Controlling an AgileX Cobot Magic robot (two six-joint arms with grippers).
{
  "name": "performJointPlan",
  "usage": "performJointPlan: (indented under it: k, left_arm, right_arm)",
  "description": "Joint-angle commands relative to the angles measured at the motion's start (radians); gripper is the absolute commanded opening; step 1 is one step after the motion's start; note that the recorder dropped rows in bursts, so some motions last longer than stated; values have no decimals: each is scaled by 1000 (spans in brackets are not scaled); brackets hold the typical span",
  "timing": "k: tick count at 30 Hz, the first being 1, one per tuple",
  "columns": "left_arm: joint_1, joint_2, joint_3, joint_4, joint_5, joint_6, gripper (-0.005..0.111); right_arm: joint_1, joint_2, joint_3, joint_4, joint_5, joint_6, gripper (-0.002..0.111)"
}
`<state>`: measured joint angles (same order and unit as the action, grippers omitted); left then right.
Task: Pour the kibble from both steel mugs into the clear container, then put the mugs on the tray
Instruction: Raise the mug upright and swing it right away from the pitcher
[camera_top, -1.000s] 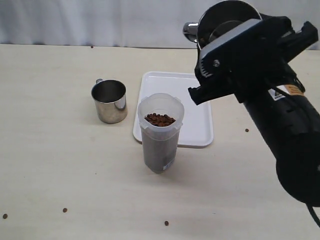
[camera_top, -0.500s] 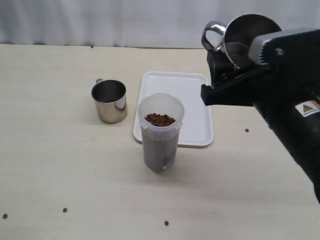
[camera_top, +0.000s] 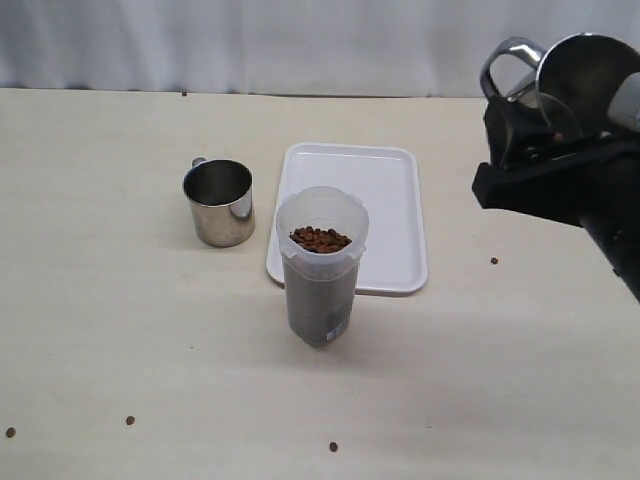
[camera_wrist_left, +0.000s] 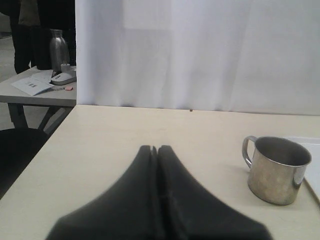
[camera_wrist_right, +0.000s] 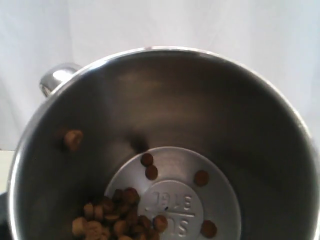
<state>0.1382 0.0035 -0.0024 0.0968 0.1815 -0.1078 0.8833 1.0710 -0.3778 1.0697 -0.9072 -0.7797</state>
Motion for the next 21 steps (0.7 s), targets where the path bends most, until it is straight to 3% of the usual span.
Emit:
performJointPlan:
  k: [1, 9, 11, 14, 16, 19, 21]
  left_arm:
    - [-5, -4, 2, -6, -8, -1, 0]
    - [-5, -4, 2, -6, -8, -1, 0]
    - [-5, -4, 2, -6, -8, -1, 0]
    - [-5, -4, 2, -6, -8, -1, 0]
    - [-5, -4, 2, -6, -8, -1, 0]
    - [-5, -4, 2, -6, -8, -1, 0]
    - [-5, -4, 2, -6, -8, -1, 0]
  right_arm:
    - [-2, -94, 0, 51, 60, -102, 5]
    - [-2, -220, -12, 221, 137, -328, 5]
    - [-2, -243, -26, 305, 189, -438, 5]
    - [-2, -279, -73, 575, 304, -752, 5]
    - [-2, -305, -96, 653, 369, -837, 5]
    - [-2, -322, -96, 654, 358, -827, 5]
    - [-2, -323, -96, 589, 355, -714, 5]
